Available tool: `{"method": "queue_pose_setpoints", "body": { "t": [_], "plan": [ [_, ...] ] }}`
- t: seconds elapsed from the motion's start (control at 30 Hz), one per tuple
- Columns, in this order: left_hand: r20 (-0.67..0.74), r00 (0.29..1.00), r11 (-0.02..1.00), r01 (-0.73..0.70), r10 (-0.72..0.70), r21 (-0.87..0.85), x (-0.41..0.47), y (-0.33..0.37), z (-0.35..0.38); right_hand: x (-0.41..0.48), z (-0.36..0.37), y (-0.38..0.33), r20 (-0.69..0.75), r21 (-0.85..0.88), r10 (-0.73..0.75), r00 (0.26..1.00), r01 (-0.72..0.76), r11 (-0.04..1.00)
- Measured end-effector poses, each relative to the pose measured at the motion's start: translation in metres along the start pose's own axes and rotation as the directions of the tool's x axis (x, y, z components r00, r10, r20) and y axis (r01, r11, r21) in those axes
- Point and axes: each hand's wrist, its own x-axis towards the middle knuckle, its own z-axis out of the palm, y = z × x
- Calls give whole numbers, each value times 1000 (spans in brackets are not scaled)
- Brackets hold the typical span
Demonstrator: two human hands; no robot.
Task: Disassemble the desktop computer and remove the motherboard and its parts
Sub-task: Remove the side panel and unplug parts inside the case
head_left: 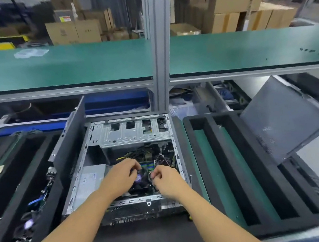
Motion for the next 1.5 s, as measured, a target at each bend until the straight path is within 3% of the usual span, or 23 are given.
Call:
{"method": "queue_pose_setpoints", "body": {
  "t": [0.17,0.4,0.73,0.9,1.0,1.17,1.3,1.5],
  "plan": [
    [39,999,993,-15,19,-116,18,9,15,2,2,2,-1,20,48,999,-48,999],
    [131,989,886,125,-73,-447,40,25,23,3,1,-7,-74,350,179,981,-143,926],
    [216,957,685,288,-192,-669,34,8,19,6,5,-21,-211,375,268,940,-175,910],
    [178,955,587,286,-236,-757,17,3,6,14,22,-37,-201,320,132,971,-62,945],
    [51,954,597,226,-295,-770,-3,-4,-8,19,44,-61,-110,368,19,994,23,929],
    [-157,840,530,173,-520,-830,-47,-34,-37,20,86,-101,37,462,-101,994,73,884],
    [-280,755,563,139,-592,-815,-103,-71,-57,7,134,-136,182,531,-207,961,81,843],
    [-368,487,517,216,-792,-828,-195,-135,-73,-28,238,-169,435,458,-331,837,111,882]
  ]
}}
